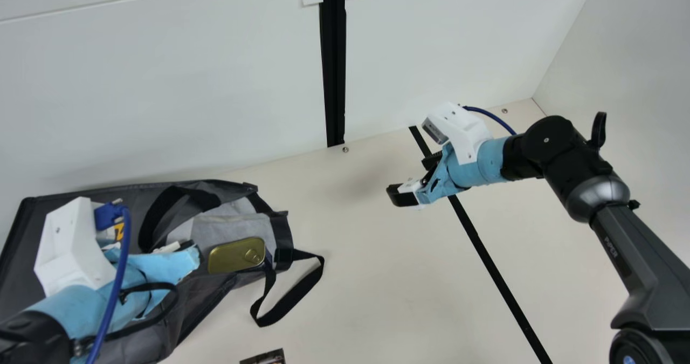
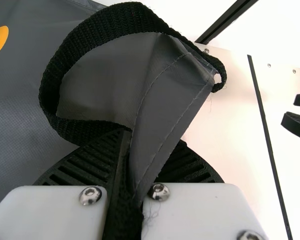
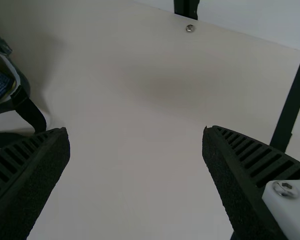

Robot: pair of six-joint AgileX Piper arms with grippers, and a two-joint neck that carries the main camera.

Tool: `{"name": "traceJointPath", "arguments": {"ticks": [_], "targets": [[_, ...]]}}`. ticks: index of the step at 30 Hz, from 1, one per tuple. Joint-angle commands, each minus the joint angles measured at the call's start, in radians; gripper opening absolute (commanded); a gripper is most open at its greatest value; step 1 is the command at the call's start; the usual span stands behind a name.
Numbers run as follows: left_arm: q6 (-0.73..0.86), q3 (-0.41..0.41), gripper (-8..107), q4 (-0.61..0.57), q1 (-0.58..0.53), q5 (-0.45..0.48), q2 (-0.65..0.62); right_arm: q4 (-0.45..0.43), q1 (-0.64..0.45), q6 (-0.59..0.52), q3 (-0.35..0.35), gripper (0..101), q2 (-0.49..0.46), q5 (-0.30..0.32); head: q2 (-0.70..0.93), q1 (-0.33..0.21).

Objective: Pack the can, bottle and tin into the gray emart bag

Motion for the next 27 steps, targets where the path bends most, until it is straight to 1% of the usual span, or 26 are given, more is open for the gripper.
{"name": "traceJointPath", "arguments": {"ticks": [1,16,27], "targets": [[0.000,0.000,10,0.000,0.000,0.000,0.000,0.017,0.004,-0.019,0.004,91,0.004,0.006,-0.001,-0.023],[0.000,0.000,10,0.000,0.000,0.000,0.000,0.118,0.061,-0.126,0.056,91,0.041,0.014,-0.001,-0.023],[0.000,0.000,10,0.000,0.000,0.000,0.000,0.173,0.110,-0.180,0.062,91,0.080,0.013,-0.001,-0.023]]}}
